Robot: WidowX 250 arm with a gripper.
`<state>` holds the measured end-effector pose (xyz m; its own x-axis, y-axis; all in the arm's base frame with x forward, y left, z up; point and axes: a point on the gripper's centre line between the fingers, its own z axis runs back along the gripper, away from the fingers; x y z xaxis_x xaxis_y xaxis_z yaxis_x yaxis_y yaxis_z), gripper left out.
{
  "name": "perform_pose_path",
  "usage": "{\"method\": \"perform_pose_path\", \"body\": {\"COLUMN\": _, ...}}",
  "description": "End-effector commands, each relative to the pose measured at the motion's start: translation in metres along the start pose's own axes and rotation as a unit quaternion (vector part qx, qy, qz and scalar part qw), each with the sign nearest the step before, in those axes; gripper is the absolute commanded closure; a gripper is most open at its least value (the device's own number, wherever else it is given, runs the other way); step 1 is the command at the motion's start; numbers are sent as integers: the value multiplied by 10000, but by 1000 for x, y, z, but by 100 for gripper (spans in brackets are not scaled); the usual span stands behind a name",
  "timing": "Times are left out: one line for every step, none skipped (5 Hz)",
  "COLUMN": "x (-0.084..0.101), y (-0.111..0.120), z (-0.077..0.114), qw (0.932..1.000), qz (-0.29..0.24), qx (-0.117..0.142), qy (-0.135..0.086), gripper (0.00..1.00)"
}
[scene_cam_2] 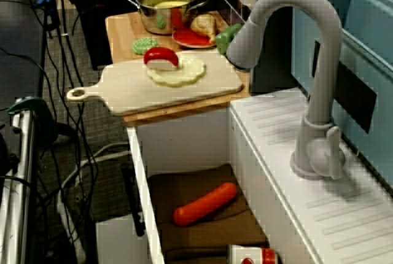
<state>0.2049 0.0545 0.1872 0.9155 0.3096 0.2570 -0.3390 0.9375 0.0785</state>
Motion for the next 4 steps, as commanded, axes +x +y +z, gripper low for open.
{"method": "perform_pose_path", "body": {"x": 45, "y": 25, "z": -42, "qw": 9980, "qz": 40, "qx": 588, "qy": -226, "gripper": 0}}
{"method": "perform_pose_path", "body": {"x": 62, "y": 33, "z": -58, "qw": 9975, "qz": -22, "qx": 665, "qy": -241, "gripper": 0}}
{"method": "perform_pose_path", "body": {"x": 75, "y": 41, "z": -67, "qw": 9974, "qz": -230, "qx": 611, "qy": -309, "gripper": 0}}
{"method": "perform_pose_path", "body": {"x": 84, "y": 48, "z": -79, "qw": 9978, "qz": -481, "qx": 377, "qy": -254, "gripper": 0}}
